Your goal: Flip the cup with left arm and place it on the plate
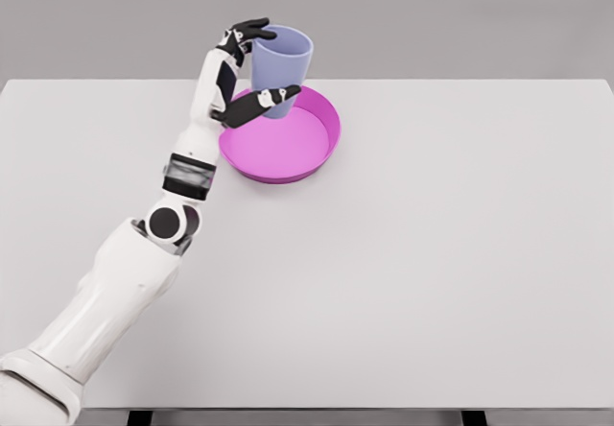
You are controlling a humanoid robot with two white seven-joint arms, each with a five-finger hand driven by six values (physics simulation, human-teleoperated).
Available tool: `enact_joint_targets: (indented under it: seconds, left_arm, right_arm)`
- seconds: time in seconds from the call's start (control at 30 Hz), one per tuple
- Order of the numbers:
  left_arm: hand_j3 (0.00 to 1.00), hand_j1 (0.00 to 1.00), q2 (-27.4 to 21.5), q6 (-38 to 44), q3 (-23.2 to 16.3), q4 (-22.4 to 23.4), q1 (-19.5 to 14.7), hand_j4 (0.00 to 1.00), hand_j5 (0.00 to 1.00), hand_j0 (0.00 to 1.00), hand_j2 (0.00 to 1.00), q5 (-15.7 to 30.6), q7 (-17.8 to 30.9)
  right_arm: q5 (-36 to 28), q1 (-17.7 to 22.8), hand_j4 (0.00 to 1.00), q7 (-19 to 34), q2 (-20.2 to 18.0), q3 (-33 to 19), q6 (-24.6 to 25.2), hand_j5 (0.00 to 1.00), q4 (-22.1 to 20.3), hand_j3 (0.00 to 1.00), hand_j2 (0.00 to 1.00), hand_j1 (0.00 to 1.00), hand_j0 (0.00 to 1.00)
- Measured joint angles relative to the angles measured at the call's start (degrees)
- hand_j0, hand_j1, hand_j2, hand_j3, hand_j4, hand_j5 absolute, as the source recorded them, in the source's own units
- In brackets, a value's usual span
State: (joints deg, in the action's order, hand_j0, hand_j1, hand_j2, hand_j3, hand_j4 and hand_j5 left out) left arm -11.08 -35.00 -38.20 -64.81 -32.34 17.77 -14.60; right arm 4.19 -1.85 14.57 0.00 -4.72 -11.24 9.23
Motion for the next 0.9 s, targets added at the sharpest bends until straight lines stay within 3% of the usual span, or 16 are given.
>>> enact_joint_targets:
  seconds: [0.23, 0.4, 0.53, 0.63, 0.9]
  left_arm:
    - [0.48, 0.48, 0.6, 0.0, -1.7, 3.3, 0.0, 0.48, 0.48, 0.48, 0.48, -0.1, -0.2]
    - [0.7, 0.7, 0.8, 0.0, -1.8, 3.8, -0.4, 0.7, 0.7, 0.7, 0.7, 0.0, -0.3]
    - [0.75, 0.75, 0.8, 0.0, -1.8, 3.7, -0.5, 0.75, 0.75, 0.75, 0.75, 0.1, -0.3]
    - [0.83, 0.83, 0.7, 0.0, -1.7, 3.6, -0.6, 0.83, 0.83, 0.83, 0.83, 0.1, -0.3]
    - [0.91, 0.91, 0.8, 0.0, -1.7, 3.6, -0.9, 0.91, 0.91, 0.91, 0.91, 0.1, -0.3]
  right_arm:
    - [0.0, 0.0, 1.0, 0.0, 0.0, 0.0, 0.0, 1.0, 0.0, 1.0, 1.0, 1.0, 1.0]
    - [0.0, 0.0, 1.0, 0.0, 0.0, 0.0, 0.0, 1.0, 0.0, 1.0, 1.0, 1.0, 1.0]
    - [0.0, 0.0, 1.0, 0.0, 0.0, 0.0, 0.0, 1.0, 0.0, 1.0, 1.0, 1.0, 1.0]
    - [0.0, 0.0, 1.0, 0.0, 0.0, 0.0, 0.0, 1.0, 0.0, 1.0, 1.0, 1.0, 1.0]
    - [0.0, 0.0, 1.0, 0.0, 0.0, 0.0, 0.0, 1.0, 0.0, 1.0, 1.0, 1.0, 1.0]
